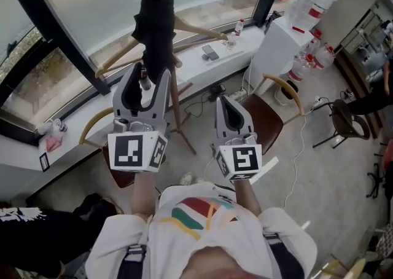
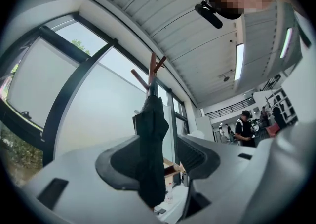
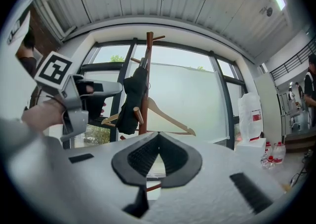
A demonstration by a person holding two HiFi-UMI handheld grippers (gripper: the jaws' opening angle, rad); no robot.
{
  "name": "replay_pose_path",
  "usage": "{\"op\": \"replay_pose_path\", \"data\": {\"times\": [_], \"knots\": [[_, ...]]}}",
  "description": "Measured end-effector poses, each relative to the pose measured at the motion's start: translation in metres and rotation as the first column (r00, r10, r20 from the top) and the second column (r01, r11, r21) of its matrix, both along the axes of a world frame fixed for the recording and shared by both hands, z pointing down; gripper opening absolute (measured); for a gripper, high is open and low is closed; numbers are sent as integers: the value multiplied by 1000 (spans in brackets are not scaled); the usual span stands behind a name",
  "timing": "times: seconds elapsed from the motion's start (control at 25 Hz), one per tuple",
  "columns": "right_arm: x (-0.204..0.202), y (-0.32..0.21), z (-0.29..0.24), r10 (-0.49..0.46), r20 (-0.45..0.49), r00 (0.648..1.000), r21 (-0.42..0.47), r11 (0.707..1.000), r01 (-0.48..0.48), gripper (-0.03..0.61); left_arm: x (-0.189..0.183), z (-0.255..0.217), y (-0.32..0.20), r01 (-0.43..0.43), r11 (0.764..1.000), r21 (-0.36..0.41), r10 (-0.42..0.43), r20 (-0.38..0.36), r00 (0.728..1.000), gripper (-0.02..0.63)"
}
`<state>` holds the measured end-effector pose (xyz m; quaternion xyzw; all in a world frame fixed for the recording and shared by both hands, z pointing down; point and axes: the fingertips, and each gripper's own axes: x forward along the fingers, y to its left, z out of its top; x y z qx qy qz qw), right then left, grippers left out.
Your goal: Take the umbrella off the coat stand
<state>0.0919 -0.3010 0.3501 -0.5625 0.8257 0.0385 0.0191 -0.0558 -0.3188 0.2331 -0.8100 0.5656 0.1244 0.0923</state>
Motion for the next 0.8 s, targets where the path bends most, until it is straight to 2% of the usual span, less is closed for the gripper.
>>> {"op": "replay_pose_path", "data": {"times": [0.12, 0.28, 0.48, 0.8], "knots": [[-2, -2, 2, -11, 4, 1000, -4, 1000, 11, 0, -3, -9, -20, -9, 1000, 1, 9, 15, 1000, 261], [-7, -3, 1, -24, 4, 1000, 3, 1000, 24, 0, -3, 3, -46, -45, 995, -86, 48, 28, 998, 304], [-10, -5, 3, -30, -8, 1000, -9, 1000, 30, 0, 0, 16, -65, -70, 982, -173, 78, 40, 996, 313], [-9, -5, 11, -29, -18, 999, -22, 999, 29, 0, 8, 16, -73, -86, 977, -195, 103, 81, 991, 311]]}}
